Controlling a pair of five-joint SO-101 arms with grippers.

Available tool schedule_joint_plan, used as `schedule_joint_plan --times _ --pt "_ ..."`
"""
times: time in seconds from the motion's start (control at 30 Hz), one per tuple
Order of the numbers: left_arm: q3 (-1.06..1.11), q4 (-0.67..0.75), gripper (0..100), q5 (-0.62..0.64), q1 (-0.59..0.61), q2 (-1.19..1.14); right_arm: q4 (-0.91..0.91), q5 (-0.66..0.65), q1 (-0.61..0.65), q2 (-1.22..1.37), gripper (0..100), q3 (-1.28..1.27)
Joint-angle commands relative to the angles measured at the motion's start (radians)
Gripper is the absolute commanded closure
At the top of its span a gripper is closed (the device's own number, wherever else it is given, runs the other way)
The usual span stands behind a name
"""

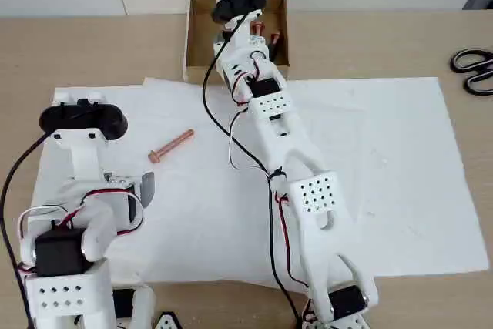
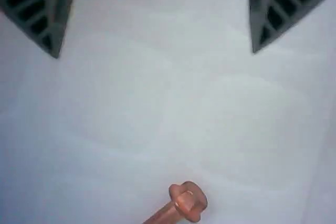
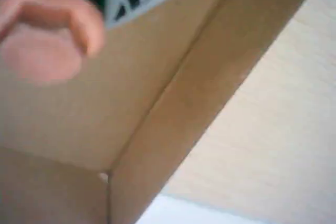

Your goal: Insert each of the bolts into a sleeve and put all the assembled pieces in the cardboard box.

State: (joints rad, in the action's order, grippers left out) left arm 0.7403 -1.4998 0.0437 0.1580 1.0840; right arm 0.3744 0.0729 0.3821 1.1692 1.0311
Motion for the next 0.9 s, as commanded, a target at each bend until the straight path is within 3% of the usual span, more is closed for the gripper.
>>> schedule_joint_plan --times 0.0,0.27,0.47,0.87 --pt "-0.041 -0.005 78 0.002 0.0 0.014 0.062 -0.009 0.001 -0.031 79.8 0.12" --pt "-0.039 -0.003 78 -0.002 0.0 0.014 0.226 -0.009 -0.024 -0.038 78.7 0.353" --pt "-0.039 -0.003 78 -0.002 0.0 0.014 0.581 -0.009 -0.07 -0.039 78.8 0.661" --pt "-0.038 0.0 78 -0.002 0.0 0.014 1.271 -0.003 -0.111 -0.343 78.9 0.651"
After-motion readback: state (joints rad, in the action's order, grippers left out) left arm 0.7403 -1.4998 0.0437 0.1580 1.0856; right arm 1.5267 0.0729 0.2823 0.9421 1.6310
